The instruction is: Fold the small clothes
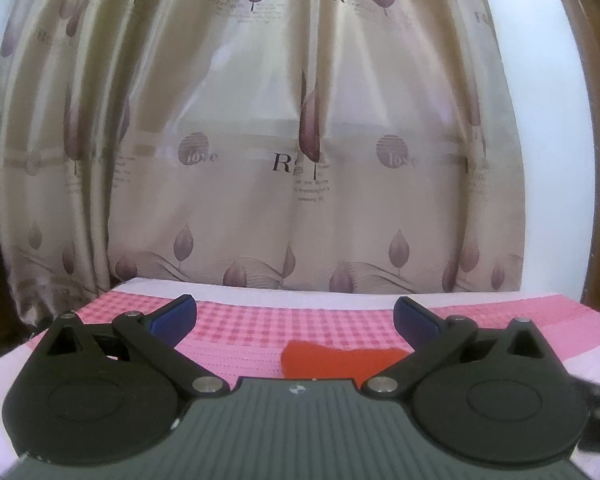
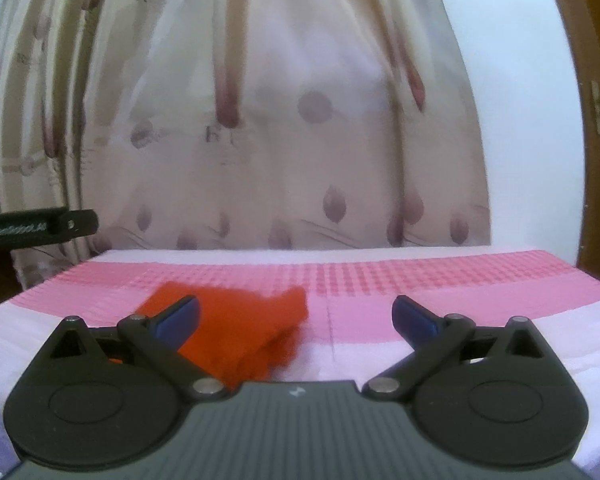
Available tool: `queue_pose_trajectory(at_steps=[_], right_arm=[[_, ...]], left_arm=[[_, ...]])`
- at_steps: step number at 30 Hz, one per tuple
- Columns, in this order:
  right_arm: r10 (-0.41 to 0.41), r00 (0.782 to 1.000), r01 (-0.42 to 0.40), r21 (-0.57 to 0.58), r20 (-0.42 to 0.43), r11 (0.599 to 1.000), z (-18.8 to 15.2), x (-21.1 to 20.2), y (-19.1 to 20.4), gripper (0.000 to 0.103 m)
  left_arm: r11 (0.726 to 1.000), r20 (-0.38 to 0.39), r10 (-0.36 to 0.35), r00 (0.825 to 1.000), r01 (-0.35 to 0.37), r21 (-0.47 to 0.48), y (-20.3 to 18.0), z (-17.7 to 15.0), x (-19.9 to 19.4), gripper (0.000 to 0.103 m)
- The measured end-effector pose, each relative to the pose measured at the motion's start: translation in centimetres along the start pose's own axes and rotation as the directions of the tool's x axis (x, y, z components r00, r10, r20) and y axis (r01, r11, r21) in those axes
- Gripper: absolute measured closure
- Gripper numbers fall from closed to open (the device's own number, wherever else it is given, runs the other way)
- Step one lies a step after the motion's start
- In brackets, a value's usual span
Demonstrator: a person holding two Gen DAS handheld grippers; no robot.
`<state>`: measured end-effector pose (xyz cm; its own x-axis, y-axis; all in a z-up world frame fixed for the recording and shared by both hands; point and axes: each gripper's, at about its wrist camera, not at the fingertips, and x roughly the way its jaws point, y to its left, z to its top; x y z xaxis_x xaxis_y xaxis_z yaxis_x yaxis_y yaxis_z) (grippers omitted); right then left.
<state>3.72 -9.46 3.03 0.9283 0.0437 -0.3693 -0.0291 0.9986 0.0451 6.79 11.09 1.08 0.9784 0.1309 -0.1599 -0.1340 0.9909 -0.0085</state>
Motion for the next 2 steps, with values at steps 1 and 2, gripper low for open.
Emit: queue_pose_trajectory(at_steps=[1, 2], right_arm=[[-0.009, 1.0, 0.009, -0.002, -0.002, 1.0, 0.03, 0.07, 0.02, 0.0], [-0.014, 1.0, 0.014, -0.002, -0.005, 1.0, 0.07, 0.11, 0.01, 0.0]], left_arm=[[1.0, -0.001, 0.0, 1.0, 0.0, 0.006, -0.04, -0.09, 0.01, 0.0], [1.0, -0.008, -0.004, 1.0, 0.004, 0.01, -0.08, -0.14, 0.04, 0.0]])
